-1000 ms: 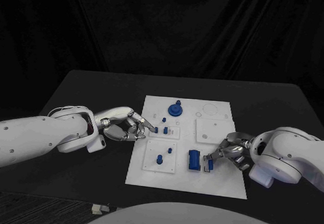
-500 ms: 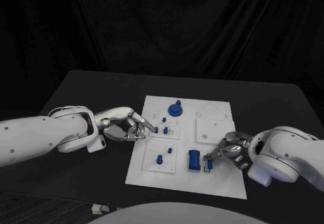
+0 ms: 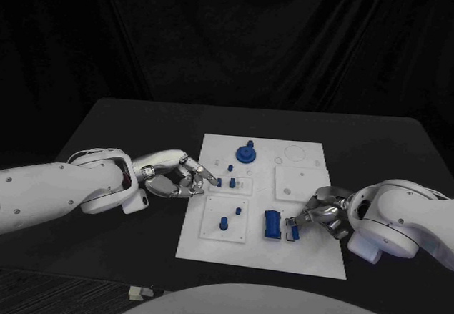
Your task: Assemble the parts on the task board
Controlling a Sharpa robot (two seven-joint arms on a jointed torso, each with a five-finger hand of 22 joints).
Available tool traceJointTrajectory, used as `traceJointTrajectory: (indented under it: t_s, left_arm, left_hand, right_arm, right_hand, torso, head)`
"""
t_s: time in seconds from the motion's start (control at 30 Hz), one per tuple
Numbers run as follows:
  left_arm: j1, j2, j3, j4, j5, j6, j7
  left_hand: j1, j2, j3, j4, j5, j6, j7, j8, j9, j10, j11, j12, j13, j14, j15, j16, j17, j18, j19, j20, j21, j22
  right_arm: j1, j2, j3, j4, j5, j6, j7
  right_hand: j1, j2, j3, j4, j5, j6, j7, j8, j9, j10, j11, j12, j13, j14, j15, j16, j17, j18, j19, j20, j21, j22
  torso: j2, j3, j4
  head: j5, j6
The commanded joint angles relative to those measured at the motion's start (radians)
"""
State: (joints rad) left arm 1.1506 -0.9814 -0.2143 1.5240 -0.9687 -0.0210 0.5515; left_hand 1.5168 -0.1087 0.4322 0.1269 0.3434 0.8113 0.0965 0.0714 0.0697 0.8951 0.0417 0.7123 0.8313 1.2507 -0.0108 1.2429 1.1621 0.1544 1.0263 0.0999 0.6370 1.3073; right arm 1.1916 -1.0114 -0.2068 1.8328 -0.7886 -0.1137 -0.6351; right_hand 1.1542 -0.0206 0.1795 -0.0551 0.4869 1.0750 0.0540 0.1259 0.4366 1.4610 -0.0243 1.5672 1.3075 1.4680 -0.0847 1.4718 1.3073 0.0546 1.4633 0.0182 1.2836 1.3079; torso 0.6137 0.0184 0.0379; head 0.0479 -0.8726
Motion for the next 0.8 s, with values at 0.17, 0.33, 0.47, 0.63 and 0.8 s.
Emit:
traceJointTrajectory:
  t_s: [0.17, 0.33, 0.47, 0.63, 0.8]
  left_arm:
    - [-0.002, 0.002, 0.001, 0.002, 0.009, 0.007, 0.010]
    - [-0.002, 0.002, 0.001, 0.001, 0.009, 0.007, 0.010]
    - [-0.002, 0.001, 0.001, 0.001, 0.009, 0.008, 0.010]
    - [-0.003, 0.001, 0.001, 0.001, 0.009, 0.008, 0.010]
    - [-0.003, 0.001, 0.001, 0.001, 0.009, 0.008, 0.010]
  left_hand:
    - [-0.010, -0.002, 0.008, 0.000, 0.004, -0.001, -0.002, 0.000, -0.001, 0.006, -0.003, 0.007, -0.001, -0.007, 0.001, -0.004, -0.001, 0.012, -0.005, -0.001, 0.004, 0.042]
    - [-0.010, -0.002, 0.008, 0.000, 0.004, -0.001, -0.002, 0.000, -0.001, 0.006, -0.003, 0.007, -0.001, -0.007, 0.001, -0.004, -0.001, 0.012, -0.005, -0.001, 0.004, 0.042]
    - [-0.010, -0.002, 0.008, 0.000, 0.004, -0.001, -0.002, 0.000, -0.001, 0.006, -0.003, 0.007, -0.001, -0.007, 0.001, -0.004, -0.001, 0.012, -0.005, -0.001, 0.004, 0.042]
    - [-0.010, -0.002, 0.008, 0.000, 0.004, -0.001, -0.002, 0.000, -0.001, 0.006, -0.003, 0.007, -0.001, -0.007, 0.001, -0.004, -0.001, 0.012, -0.005, -0.001, 0.004, 0.042]
    - [-0.010, -0.002, 0.008, 0.000, 0.004, -0.001, -0.002, 0.000, -0.001, 0.006, -0.003, 0.007, -0.001, -0.007, 0.001, -0.004, -0.001, 0.012, -0.005, -0.001, 0.004, 0.042]
  right_arm:
    - [-0.006, 0.000, 0.000, 0.003, -0.012, 0.012, -0.012]
    - [-0.007, 0.000, 0.000, 0.003, -0.012, 0.011, -0.012]
    - [-0.008, 0.000, 0.000, 0.003, -0.012, 0.010, -0.012]
    - [-0.008, 0.000, 0.000, 0.003, -0.012, 0.008, -0.012]
    - [-0.009, 0.000, 0.000, 0.002, -0.012, 0.008, -0.012]
  right_hand:
    - [-0.021, 0.004, -0.001, 0.008, -0.008, -0.005, 0.002, 0.008, 0.002, 0.110, -0.001, 0.004, 0.263, 0.067, -0.003, -0.003, 0.079, 0.007, 0.000, 0.006, -0.007, 0.180]
    - [-0.040, 0.006, -0.007, 0.019, -0.025, -0.005, 0.001, 0.010, 0.002, 0.110, -0.002, 0.004, 0.263, 0.066, -0.003, -0.005, 0.076, 0.008, -0.002, 0.006, -0.011, 0.179]
    - [-0.058, 0.010, -0.011, 0.032, -0.031, -0.005, 0.001, 0.012, 0.002, 0.110, -0.002, 0.004, 0.263, 0.066, -0.003, -0.006, 0.074, 0.009, -0.003, 0.007, -0.015, 0.178]
    - [-0.068, 0.013, -0.012, 0.039, -0.032, -0.006, 0.000, 0.013, 0.002, 0.110, -0.002, 0.004, 0.263, 0.065, -0.003, -0.008, 0.071, 0.010, -0.004, 0.007, -0.020, 0.177]
    - [-0.090, 0.012, -0.020, 0.055, -0.060, -0.007, 0.000, 0.015, 0.002, 0.110, -0.002, 0.004, 0.263, 0.065, -0.003, -0.009, 0.069, 0.010, -0.005, 0.007, -0.023, 0.176]
  torso:
    - [0.000, 0.0000, -0.0001]
    - [0.000, 0.0000, 0.0000]
    - [0.000, 0.0000, 0.0000]
    - [0.000, 0.0000, 0.0000]
    - [0.000, 0.0001, -0.0001]
  head:
    - [0.001, 0.000]
    - [0.001, 0.000]
    - [0.002, 0.000]
    - [0.001, 0.000]
    - [0.001, 0.000]
